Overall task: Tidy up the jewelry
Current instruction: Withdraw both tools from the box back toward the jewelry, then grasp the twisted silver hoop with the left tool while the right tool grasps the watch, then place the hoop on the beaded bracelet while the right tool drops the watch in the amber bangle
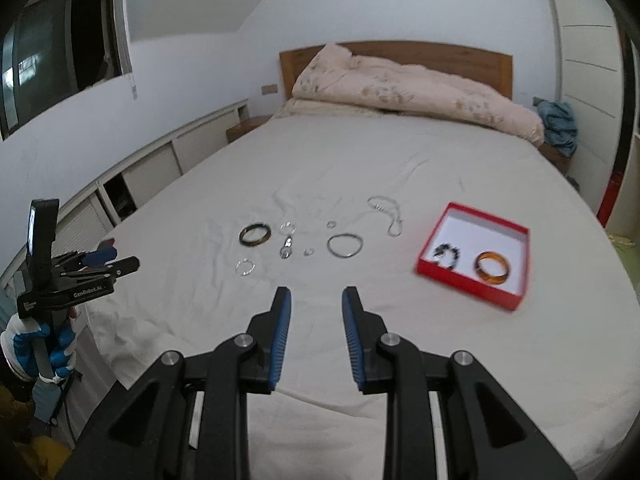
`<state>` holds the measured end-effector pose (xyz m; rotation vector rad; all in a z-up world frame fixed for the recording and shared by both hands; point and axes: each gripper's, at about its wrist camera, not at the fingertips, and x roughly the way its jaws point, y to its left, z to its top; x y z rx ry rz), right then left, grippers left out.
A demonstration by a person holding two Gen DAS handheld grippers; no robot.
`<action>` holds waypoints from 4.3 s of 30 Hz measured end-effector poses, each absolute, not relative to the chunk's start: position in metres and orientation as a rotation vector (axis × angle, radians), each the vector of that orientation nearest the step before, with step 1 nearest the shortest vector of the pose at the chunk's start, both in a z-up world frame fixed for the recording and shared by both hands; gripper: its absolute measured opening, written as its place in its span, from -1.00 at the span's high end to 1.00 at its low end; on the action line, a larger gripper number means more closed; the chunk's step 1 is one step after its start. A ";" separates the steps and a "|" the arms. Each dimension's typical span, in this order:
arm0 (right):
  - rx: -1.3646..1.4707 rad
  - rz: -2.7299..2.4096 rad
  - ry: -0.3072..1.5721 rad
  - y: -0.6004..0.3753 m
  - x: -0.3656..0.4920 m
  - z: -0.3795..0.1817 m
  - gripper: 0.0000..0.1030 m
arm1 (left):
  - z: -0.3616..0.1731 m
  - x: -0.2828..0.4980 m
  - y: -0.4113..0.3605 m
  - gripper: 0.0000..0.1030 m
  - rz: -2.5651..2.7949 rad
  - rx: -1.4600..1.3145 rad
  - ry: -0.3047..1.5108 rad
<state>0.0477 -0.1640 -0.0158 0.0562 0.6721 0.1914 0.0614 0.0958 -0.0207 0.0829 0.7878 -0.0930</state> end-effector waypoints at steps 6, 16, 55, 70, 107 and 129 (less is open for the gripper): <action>0.066 0.188 0.733 -0.150 0.088 -0.069 0.51 | -0.074 0.102 0.083 -0.23 -0.094 0.081 0.850; 0.087 0.273 0.834 -0.119 0.177 -0.139 0.51 | -0.126 0.170 0.059 -0.23 -0.135 0.129 0.894; 0.089 0.432 0.886 -0.049 0.346 -0.224 0.38 | -0.174 0.239 0.093 0.30 -0.136 -0.096 0.904; 0.078 0.424 0.865 -0.046 0.364 -0.225 0.37 | -0.175 0.238 0.095 0.30 -0.133 -0.108 0.899; 0.172 0.262 0.754 -0.178 0.229 -0.125 0.57 | -0.095 0.191 -0.009 0.31 -0.320 -0.038 0.818; 0.199 -0.074 0.757 -0.422 0.270 -0.149 0.57 | -0.103 0.290 -0.303 0.31 -0.679 0.126 0.844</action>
